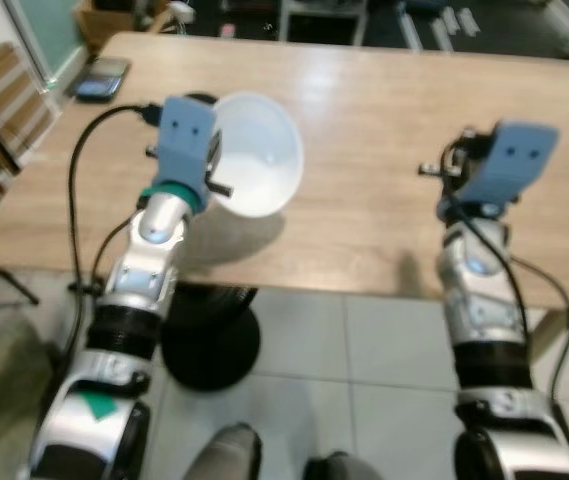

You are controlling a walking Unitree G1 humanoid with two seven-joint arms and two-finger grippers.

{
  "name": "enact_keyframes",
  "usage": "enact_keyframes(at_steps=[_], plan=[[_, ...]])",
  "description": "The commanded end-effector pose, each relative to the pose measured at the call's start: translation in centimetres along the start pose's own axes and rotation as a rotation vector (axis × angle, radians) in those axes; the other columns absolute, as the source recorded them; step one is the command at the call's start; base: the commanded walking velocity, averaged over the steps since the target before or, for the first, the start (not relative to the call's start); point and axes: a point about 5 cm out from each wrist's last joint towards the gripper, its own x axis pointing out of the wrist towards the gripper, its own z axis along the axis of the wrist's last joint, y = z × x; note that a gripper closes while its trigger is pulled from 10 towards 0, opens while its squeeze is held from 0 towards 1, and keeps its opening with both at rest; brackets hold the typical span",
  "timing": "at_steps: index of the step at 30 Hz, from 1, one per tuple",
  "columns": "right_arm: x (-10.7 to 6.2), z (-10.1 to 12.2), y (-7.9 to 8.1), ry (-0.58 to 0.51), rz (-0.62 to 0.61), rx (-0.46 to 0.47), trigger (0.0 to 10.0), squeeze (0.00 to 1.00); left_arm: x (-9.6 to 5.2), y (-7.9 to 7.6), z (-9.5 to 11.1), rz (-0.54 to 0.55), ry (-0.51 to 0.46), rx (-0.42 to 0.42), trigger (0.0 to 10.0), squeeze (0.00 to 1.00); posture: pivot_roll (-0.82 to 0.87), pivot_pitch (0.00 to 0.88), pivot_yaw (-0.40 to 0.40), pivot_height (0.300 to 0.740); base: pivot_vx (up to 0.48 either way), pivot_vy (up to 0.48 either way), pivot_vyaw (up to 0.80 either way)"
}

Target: Setting the table

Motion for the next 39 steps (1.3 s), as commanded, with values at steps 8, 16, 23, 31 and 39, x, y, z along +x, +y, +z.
enact_keyframes(at_steps=[8,16,23,31,39], plan=[[-0.2,-0.4,-0.9,0.019,-0.037,-0.022,10.0,0.0,-0.1,-0.6,-0.3,-0.029,0.011,-0.007,10.0,0.0,0.16,0.013,0.095,0.74,0.0,0.0,0.0],[-0.2,-0.3,-0.5,0.009,-0.016,-0.016,10.0,0.0,-0.3,-1.0,-0.4,-0.044,0.007,-0.014,10.0,0.0,0.16,0.014,0.091,0.74,0.0,0.0,0.0],[-0.3,-0.2,-0.1,0.003,0.006,-0.012,10.0,0.0,-0.4,-0.8,-0.8,-0.038,0.033,-0.091,10.0,0.0,0.17,0.024,0.084,0.74,0.0,0.0,0.0],[-0.5,-0.1,0.0,-0.005,0.027,-0.015,10.0,0.0,-0.1,0.2,-1.3,0.023,0.087,-0.292,10.0,0.0,0.16,0.043,0.073,0.74,0.0,0.0,0.0],[-0.4,0.5,-0.2,-0.032,0.035,-0.03,10.0,0.0,0.9,3.0,-1.7,0.164,0.095,-0.549,10.0,0.0,0.16,0.067,0.06,0.74,0.0,0.0,0.0]])
